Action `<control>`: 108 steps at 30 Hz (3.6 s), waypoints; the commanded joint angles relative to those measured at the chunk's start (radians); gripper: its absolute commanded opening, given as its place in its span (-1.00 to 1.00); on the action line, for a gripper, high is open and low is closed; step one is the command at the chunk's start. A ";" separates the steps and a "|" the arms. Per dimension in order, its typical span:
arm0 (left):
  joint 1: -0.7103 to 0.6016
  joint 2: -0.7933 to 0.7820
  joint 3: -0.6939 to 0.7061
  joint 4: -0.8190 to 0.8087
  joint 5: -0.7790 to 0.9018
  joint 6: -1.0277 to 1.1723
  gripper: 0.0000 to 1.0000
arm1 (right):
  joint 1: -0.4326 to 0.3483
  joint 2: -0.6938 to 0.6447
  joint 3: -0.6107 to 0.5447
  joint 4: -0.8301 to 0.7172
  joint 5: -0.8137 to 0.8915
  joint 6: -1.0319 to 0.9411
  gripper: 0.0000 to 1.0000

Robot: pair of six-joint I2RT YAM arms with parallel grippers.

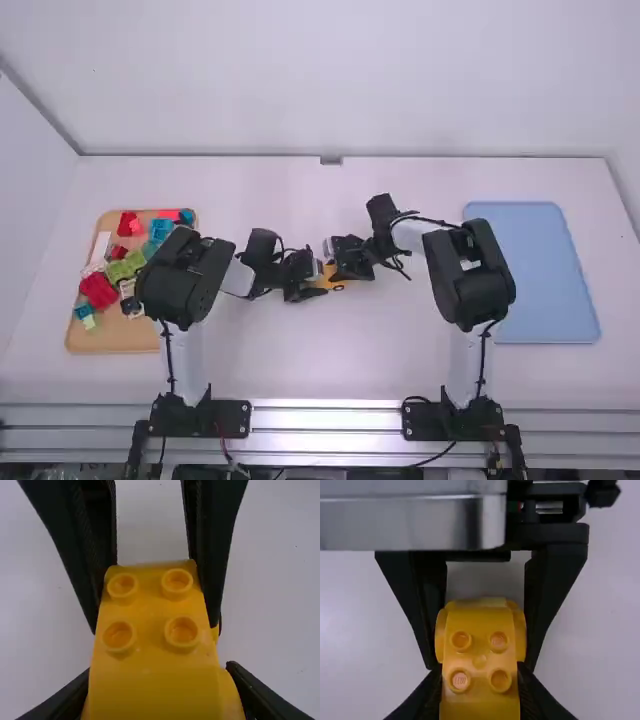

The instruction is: Assemble lego blocks to make yellow taxi

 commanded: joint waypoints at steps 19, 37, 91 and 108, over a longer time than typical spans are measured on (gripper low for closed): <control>-0.008 0.009 0.008 0.006 0.019 -0.027 -0.38 | 0.014 0.061 -0.073 0.024 0.076 0.009 -0.55; -0.008 0.009 0.008 -0.003 0.019 -0.037 -0.48 | 0.015 0.061 -0.074 0.056 0.074 0.043 -0.21; 0.108 -0.535 0.008 -0.535 -0.116 -0.098 0.98 | -0.093 -0.018 -0.260 0.525 -0.199 0.259 0.97; 0.141 -0.822 0.007 -0.795 -0.325 -0.098 0.98 | 0.024 0.081 -0.055 0.241 -0.082 0.161 1.00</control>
